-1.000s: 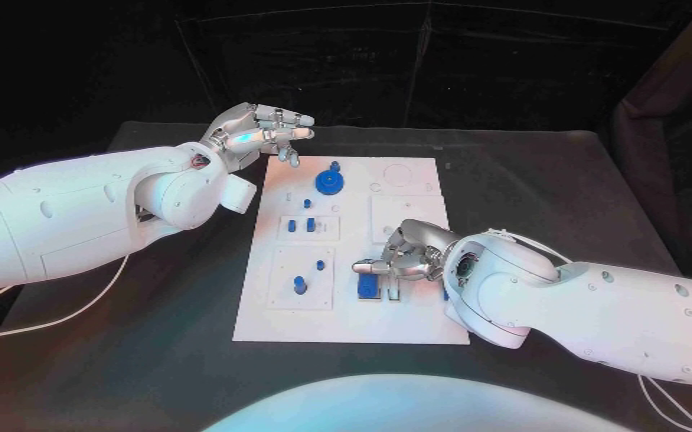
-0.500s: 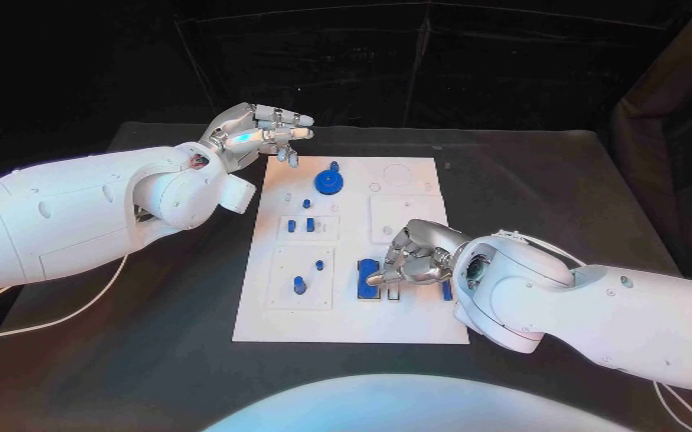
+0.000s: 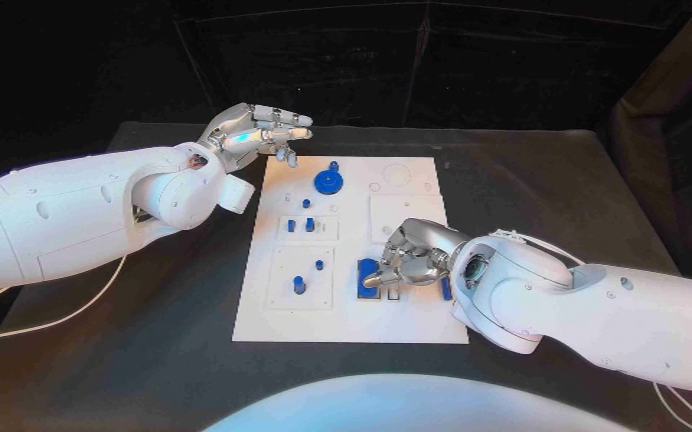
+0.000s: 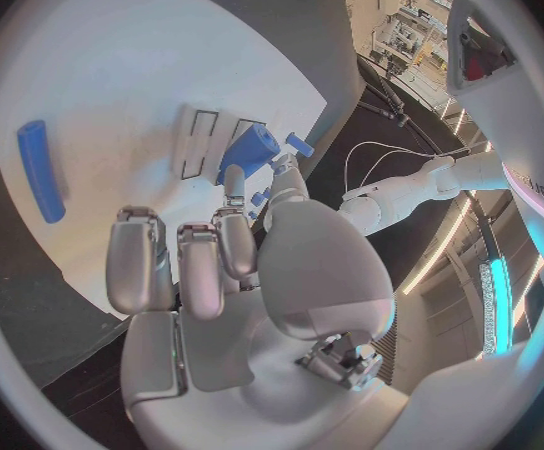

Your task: Assemble the parts on the task board

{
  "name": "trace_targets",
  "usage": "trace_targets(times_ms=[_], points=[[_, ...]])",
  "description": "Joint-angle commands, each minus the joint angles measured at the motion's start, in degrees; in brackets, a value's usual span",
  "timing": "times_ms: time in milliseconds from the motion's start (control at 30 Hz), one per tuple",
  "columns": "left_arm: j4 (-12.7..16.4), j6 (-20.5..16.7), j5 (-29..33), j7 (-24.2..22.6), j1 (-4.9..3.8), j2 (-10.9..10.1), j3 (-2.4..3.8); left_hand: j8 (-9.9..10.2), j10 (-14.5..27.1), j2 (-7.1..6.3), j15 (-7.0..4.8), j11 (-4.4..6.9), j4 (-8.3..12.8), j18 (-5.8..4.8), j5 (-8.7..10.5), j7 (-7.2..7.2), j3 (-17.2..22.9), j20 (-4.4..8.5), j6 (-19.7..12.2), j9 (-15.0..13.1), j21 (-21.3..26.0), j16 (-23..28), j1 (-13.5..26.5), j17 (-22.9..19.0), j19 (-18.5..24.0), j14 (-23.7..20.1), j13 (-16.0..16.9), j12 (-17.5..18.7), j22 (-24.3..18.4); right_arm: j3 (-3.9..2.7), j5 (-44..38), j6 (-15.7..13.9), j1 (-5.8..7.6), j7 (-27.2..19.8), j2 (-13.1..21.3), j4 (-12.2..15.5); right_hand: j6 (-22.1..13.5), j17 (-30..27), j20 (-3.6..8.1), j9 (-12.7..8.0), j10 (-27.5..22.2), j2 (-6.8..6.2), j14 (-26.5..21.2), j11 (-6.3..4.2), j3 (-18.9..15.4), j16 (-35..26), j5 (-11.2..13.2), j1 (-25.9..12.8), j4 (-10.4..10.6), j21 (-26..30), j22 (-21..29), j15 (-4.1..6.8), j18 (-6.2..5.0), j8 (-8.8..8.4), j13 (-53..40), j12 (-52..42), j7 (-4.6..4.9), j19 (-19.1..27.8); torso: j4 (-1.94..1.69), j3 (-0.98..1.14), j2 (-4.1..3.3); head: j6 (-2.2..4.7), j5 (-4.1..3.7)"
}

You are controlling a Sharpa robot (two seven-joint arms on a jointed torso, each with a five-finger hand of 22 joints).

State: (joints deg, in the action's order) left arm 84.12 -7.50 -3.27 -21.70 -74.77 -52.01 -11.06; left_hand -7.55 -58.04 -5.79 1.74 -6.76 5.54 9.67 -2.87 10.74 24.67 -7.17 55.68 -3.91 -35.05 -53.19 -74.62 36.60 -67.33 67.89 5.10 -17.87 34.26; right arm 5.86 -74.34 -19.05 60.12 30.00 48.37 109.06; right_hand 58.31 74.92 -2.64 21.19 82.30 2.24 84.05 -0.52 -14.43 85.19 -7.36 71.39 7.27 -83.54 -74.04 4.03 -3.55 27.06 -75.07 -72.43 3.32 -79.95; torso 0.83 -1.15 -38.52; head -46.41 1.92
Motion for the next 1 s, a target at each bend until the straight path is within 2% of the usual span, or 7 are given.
trace_targets(times_ms=[33, 100, 200, 367, 767, 1000], points=[[0.1, 0.6, 0.2, 0.0, -0.1, 0.0, 0.04, -0.2, 0.4, 0.59, -0.03, -0.05, -0.1, 0.79, 0.04, 0.16, -0.4, -0.06, 0.0, 0.0, 0.4, 0.2, 0.1, -0.1, 0.2, -0.5, -0.1, -0.4, -0.1, 0.0, -1.0, 0.6, 0.06, -0.5, -0.3, 0.0, 0.3, 7.1, 0.44, 0.1, 0.1, 0.16, 4.3, -0.51, -0.4, -0.2, -0.3, -0.5, 0.0, 0.1, -0.1, 0.43, 0.19, 0.27, -0.3, -0.1, -0.22, -0.2, 0.07, -0.01, -0.06, -0.06, 0.14], [0.1, 0.6, 0.2, 0.0, -0.1, 0.0, 0.04, -0.2, 0.4, 0.59, -0.03, -0.05, -0.1, 0.79, 0.04, 0.16, -0.4, -0.06, 0.0, 0.0, 0.4, 0.2, 0.1, -0.1, 0.2, -0.5, -0.1, -0.4, -0.1, 0.0, -1.5, 1.5, 0.06, -0.2, -0.5, -0.2, 0.4, 7.2, 0.51, 0.4, 0.2, 0.36, 4.3, -0.65, -0.2, -0.2, -0.5, 0.1, -0.5, 0.1, -0.3, 0.52, 0.21, 0.65, -0.4, -0.2, -0.39, -0.3, 0.11, -0.03, -0.06, -0.11, 0.16], [0.1, 0.7, 0.2, 0.0, -0.1, 0.0, 0.04, -0.2, 0.4, 0.59, -0.03, -0.05, -0.1, 0.79, 0.04, 0.16, -0.4, -0.06, 0.0, 0.0, 0.4, 0.2, 0.1, -0.1, 0.2, -0.5, -0.1, -0.4, -0.1, 0.0, -2.3, 3.1, 0.06, 0.6, -1.1, -0.6, 0.7, 7.3, 0.78, 0.9, 0.3, 1.28, 4.3, -1.03, 1.1, -0.1, 1.8, 2.9, -2.4, 0.0, -0.5, 0.85, 0.26, 1.34, -0.5, -0.2, -0.82, -0.4, 0.02, -0.04, -0.06, -0.26, 0.08], [0.2, 0.6, 0.2, 0.0, -0.1, 0.0, 0.04, -0.2, 0.4, 0.59, -0.03, -0.05, -0.1, 0.79, 0.04, 0.16, -0.4, -0.06, 0.0, 0.0, 0.4, 0.2, 0.1, -0.1, 0.2, -0.5, -0.1, -0.4, -0.1, 0.0, -3.8, 4.3, 0.06, 1.8, -2.0, -1.2, 0.8, 7.4, 1.03, 1.3, 0.4, 2.03, 4.3, -1.32, 2.1, 0.0, 2.4, 4.5, -3.8, -0.1, -0.8, 1.09, 0.32, 1.75, -0.5, -0.2, -1.14, -0.6, -0.03, 0.0, -0.03, -0.39, 0.09], [0.2, 0.7, 0.2, 0.1, -0.1, -0.1, 0.04, -0.2, 0.4, 0.59, -0.03, -0.05, -0.1, 0.79, 0.04, 0.16, -0.4, -0.06, 0.0, 0.0, 0.4, 0.2, 0.1, -0.1, 0.2, -0.5, -0.1, -0.4, -0.1, 0.0, -4.9, 5.8, 0.05, 2.6, -1.8, -1.4, 0.9, 7.5, 1.14, 1.4, 0.5, 2.44, 4.4, -1.43, 2.5, 0.0, 1.8, 4.6, -4.2, -0.1, -0.9, 1.19, 0.34, 1.86, -0.6, -0.2, -1.27, -0.7, 0.15, 0.01, 0.02, -0.43, 0.19], [0.2, 0.7, 0.2, 0.1, -0.1, -0.2, 0.04, -0.2, 0.4, 0.59, -0.03, -0.05, -0.1, 0.79, 0.04, 0.16, -0.4, -0.06, 0.0, 0.0, 0.4, 0.2, 0.1, -0.1, 0.2, -0.5, -0.1, -0.4, -0.1, 0.0, -4.2, 7.4, 0.06, 2.2, -0.8, -1.0, 0.8, 7.5, 1.2, 1.5, 0.5, 2.42, 4.3, -1.49, 2.7, 0.0, 1.6, 4.8, -4.5, -0.1, -0.9, 1.24, 0.34, 1.88, -0.6, -0.2, -1.32, -0.7, 0.05, 0.02, 0.03, -0.44, 0.15]])
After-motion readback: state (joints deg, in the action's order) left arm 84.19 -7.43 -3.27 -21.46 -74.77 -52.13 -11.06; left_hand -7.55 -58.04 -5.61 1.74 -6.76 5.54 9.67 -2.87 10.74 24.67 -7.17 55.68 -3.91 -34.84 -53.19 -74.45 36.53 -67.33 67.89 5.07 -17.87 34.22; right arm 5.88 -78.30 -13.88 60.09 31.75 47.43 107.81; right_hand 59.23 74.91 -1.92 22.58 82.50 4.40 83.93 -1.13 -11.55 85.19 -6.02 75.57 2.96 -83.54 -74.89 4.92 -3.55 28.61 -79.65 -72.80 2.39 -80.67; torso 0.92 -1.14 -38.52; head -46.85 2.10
